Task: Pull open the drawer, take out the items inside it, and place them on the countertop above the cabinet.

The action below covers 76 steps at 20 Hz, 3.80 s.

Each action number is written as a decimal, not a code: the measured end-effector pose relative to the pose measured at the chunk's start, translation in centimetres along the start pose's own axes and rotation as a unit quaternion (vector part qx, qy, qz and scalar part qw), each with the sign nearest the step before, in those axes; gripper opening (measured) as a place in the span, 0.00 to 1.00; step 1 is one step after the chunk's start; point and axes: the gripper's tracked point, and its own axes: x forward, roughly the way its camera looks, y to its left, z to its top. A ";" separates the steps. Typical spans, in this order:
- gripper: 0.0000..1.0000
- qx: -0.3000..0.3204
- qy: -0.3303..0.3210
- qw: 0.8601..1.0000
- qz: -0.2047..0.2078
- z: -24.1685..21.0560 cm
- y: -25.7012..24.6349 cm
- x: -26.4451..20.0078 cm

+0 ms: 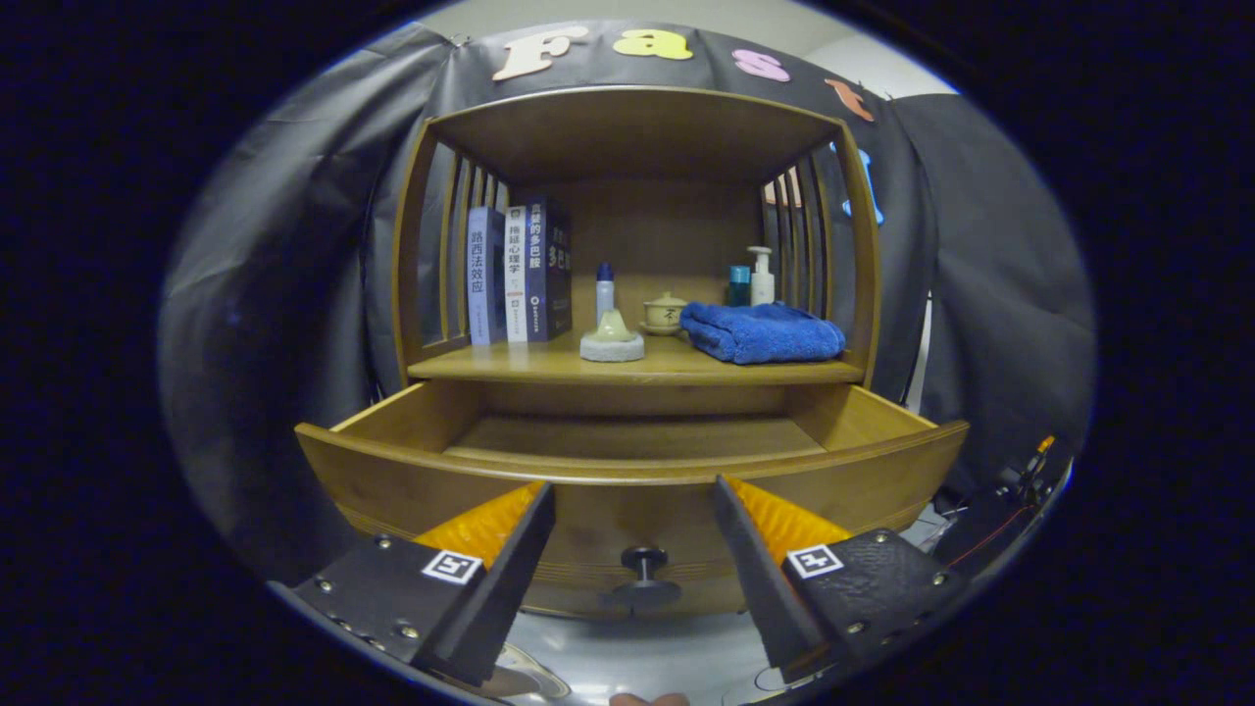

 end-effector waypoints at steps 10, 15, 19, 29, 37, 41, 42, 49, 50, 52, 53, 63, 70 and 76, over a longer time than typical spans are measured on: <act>0.97 0.000 -0.005 1.000 -0.003 1.1 0.2 3.1; 0.97 0.000 -0.005 1.000 -0.007 1.4 0.4 4.6; 0.97 -0.002 -0.007 1.000 -0.006 1.5 0.4 5.4; 0.97 -0.010 -0.002 1.000 -0.004 2.0 0.4 7.9; 0.97 -0.022 -0.003 1.000 -0.003 2.6 0.5 10.4; 0.97 -0.027 -0.001 1.000 -0.005 2.8 0.7 11.6; 0.97 -0.027 -0.001 1.000 -0.005 2.8 0.7 11.8; 0.97 -0.032 -0.002 0.999 -0.004 3.1 0.7 13.4; 0.97 -0.032 -0.002 0.999 -0.004 3.1 0.7 13.6; 0.97 -0.031 0.000 1.000 -0.004 3.2 0.8 13.9; 0.97 -0.031 0.000 1.000 -0.004 3.3 0.8 14.2; 0.97 -0.036 -0.004 0.999 -0.008 3.5 0.9 14.9; 0.97 -0.036 -0.004 0.999 -0.009 3.5 1.0 15.1; 0.97 -0.030 -0.001 1.000 -0.002 3.4 1.0 15.0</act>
